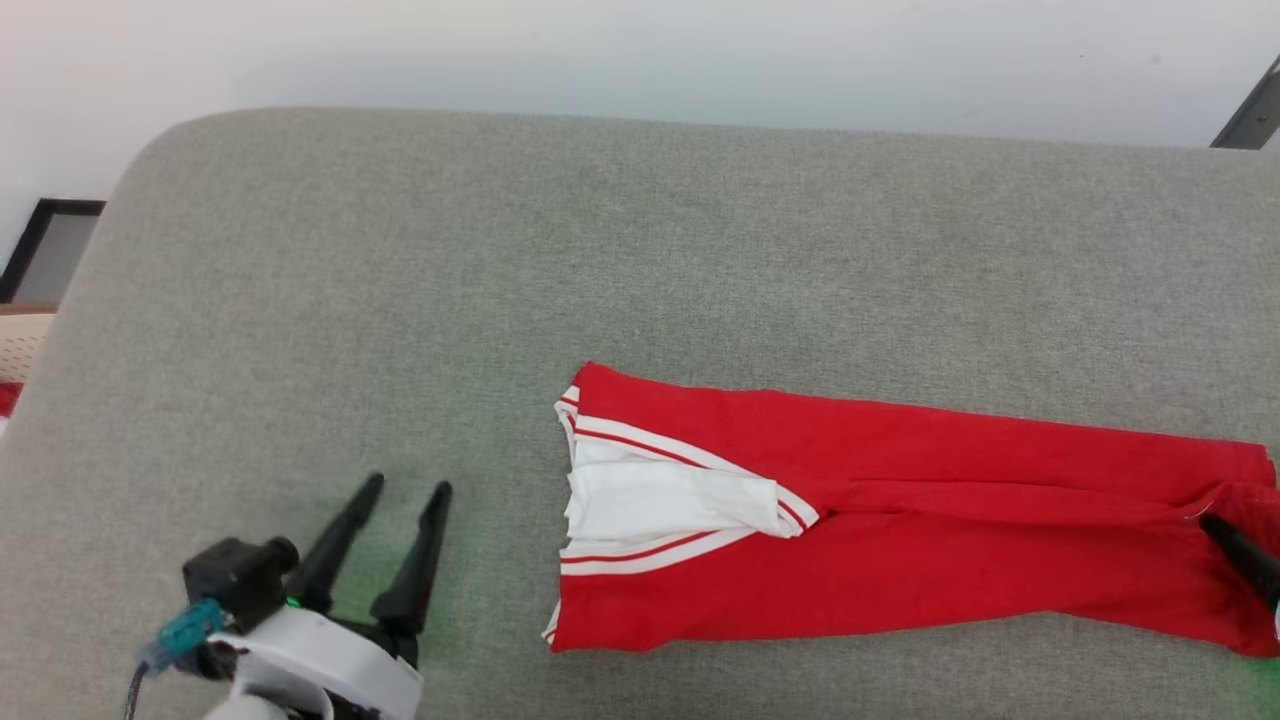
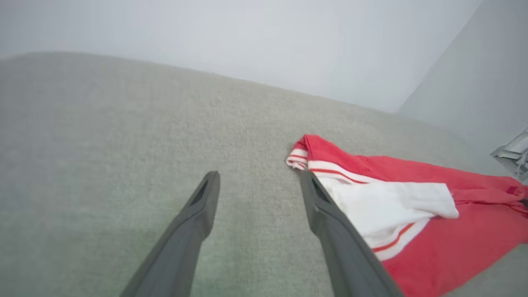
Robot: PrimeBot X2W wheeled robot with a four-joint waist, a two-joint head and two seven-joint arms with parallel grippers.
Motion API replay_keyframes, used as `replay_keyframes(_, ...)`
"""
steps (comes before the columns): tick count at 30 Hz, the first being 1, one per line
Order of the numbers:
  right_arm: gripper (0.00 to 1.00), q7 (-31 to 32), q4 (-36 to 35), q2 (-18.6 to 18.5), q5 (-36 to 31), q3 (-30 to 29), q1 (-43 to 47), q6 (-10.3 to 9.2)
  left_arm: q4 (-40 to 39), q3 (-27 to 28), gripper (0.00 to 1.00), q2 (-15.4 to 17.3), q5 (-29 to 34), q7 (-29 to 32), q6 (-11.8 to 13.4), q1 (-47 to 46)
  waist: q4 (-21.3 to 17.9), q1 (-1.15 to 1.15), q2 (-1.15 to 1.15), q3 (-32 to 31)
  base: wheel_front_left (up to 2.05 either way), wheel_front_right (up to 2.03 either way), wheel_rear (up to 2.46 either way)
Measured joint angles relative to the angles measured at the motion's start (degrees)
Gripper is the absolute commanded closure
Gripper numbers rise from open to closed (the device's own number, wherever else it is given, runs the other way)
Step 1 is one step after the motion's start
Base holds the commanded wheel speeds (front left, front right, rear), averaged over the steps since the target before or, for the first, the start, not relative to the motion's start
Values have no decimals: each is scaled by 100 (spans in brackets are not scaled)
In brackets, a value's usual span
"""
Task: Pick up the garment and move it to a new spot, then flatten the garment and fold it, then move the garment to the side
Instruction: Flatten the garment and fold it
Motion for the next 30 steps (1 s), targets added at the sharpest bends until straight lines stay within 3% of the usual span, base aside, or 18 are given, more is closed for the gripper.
replay_keyframes(6,0,246,300,222,-74,-13,-264,0,-468,909,0,-432,1628,0,-24,155,-19,0,0,8,0,0,0)
replay_keyframes(13,0,474,656,438,-224,-43,-534,0,-631,1539,0,-943,2395,0,-40,366,-73,0,0,58,0,0,0)
replay_keyframes(14,52,521,687,481,-235,-40,-558,0,-619,1578,0,-987,2453,-1,-42,371,-82,0,0,64,0,0,0)
replay_keyframes(16,100,570,735,531,-254,-35,-636,0,-617,1594,0,-1026,2553,-1,-58,409,-98,0,0,77,0,0,0)
replay_keyframes(25,100,499,723,543,-261,-207,-705,8,-644,1681,0,-1020,2595,0,-59,461,-181,0,0,113,0,0,0)
replay_keyframes(30,100,256,721,105,-408,-464,-693,1,-727,1811,0,-1024,2540,0,-60,542,-293,0,0,134,0,0,0)
